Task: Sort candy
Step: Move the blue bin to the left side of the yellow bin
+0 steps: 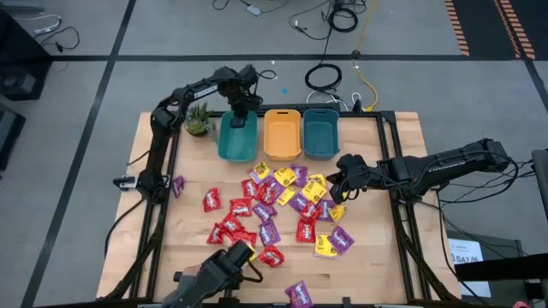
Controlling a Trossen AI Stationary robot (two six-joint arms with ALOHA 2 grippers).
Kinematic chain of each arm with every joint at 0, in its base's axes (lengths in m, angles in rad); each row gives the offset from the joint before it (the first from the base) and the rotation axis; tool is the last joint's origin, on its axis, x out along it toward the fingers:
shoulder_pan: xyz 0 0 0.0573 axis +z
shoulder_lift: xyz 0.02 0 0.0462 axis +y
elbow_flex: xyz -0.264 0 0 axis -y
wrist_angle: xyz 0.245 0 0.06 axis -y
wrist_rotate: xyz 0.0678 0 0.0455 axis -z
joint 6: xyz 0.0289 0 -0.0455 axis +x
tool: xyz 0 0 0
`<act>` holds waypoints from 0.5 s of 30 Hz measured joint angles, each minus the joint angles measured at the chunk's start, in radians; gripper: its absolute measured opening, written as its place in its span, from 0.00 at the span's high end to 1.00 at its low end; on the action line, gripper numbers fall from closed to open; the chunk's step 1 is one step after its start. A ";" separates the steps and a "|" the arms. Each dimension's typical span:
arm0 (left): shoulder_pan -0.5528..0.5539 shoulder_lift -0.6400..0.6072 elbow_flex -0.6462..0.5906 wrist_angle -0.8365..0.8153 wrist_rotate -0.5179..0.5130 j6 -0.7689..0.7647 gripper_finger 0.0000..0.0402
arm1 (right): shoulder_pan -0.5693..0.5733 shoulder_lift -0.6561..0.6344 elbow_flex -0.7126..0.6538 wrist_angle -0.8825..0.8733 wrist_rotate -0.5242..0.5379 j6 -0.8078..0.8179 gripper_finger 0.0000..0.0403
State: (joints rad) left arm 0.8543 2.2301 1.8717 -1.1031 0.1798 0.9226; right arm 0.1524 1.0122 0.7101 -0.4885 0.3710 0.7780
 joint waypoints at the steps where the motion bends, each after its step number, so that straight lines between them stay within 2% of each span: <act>1: 0.000 0.007 0.000 0.010 0.002 0.000 0.99 | 0.000 0.000 0.000 0.000 0.000 0.000 1.00; 15: 0.000 0.019 0.000 0.079 -0.037 -0.027 0.90 | 0.000 0.000 0.000 0.006 0.024 0.023 1.00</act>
State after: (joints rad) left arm 0.8543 2.2490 1.8717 -1.0244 0.1429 0.8959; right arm 0.1524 1.0122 0.7101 -0.4828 0.3954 0.8005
